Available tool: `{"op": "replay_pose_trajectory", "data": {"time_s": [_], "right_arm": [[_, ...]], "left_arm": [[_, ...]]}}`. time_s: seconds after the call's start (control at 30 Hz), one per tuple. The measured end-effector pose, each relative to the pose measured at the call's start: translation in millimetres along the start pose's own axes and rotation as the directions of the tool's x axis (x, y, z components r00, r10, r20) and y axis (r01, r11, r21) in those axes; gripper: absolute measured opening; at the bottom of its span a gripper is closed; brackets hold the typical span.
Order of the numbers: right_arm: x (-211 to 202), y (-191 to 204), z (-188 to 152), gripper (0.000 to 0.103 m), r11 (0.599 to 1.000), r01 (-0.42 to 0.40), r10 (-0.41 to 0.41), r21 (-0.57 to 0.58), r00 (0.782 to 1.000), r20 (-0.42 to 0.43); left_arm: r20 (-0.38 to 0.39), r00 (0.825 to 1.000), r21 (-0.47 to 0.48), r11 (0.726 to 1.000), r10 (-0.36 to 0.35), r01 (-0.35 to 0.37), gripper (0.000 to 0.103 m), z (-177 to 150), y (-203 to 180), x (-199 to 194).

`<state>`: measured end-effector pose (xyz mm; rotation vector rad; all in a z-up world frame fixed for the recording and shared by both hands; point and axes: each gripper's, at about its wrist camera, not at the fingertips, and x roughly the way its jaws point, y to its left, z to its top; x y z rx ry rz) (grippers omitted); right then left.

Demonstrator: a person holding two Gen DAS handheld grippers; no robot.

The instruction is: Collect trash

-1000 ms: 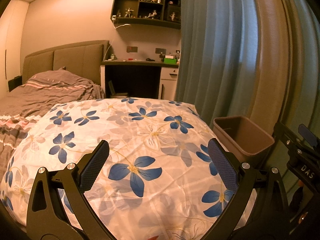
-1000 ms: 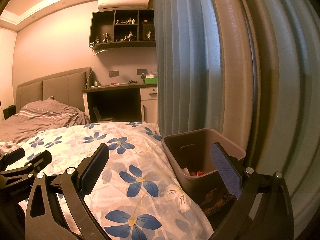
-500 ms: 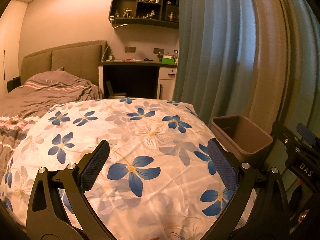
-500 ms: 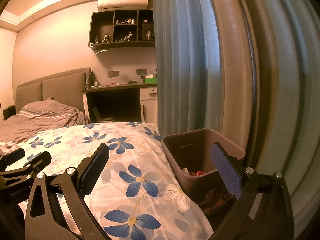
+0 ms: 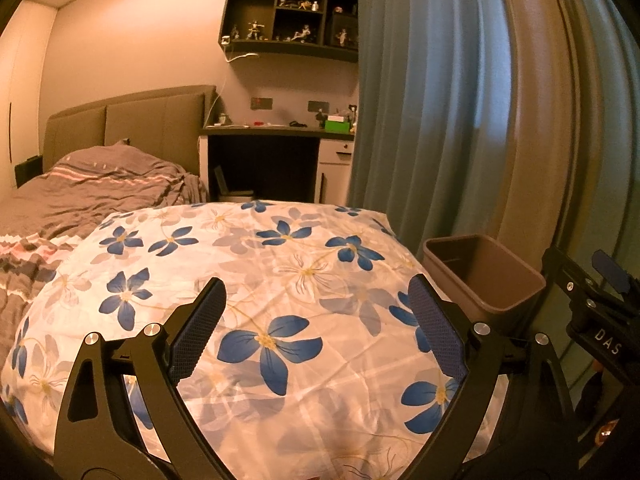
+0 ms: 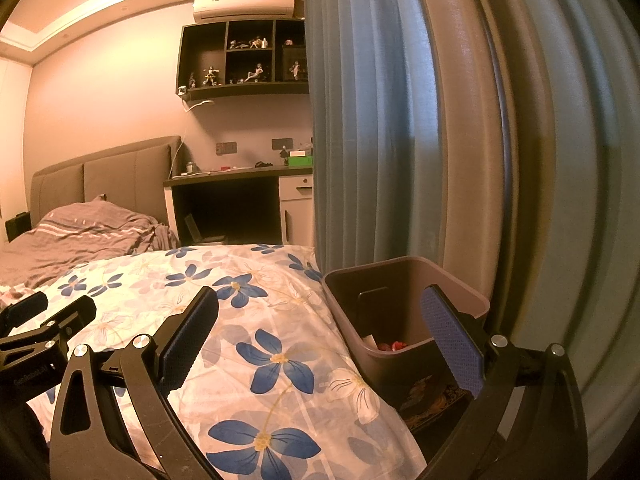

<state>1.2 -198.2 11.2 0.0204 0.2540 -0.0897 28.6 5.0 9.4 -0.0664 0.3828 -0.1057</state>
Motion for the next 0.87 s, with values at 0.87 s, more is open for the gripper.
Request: {"op": "replay_pose_trajectory", "data": {"time_s": [0.87], "right_arm": [[-4.9,-0.5,1.9,0.097,1.0,0.011,-0.011,0.016,1.0,0.011]], "left_arm": [[-0.001,0.999,-0.001,0.999,0.051,-0.051,0.095,3.0,5.4,-3.0]]}}
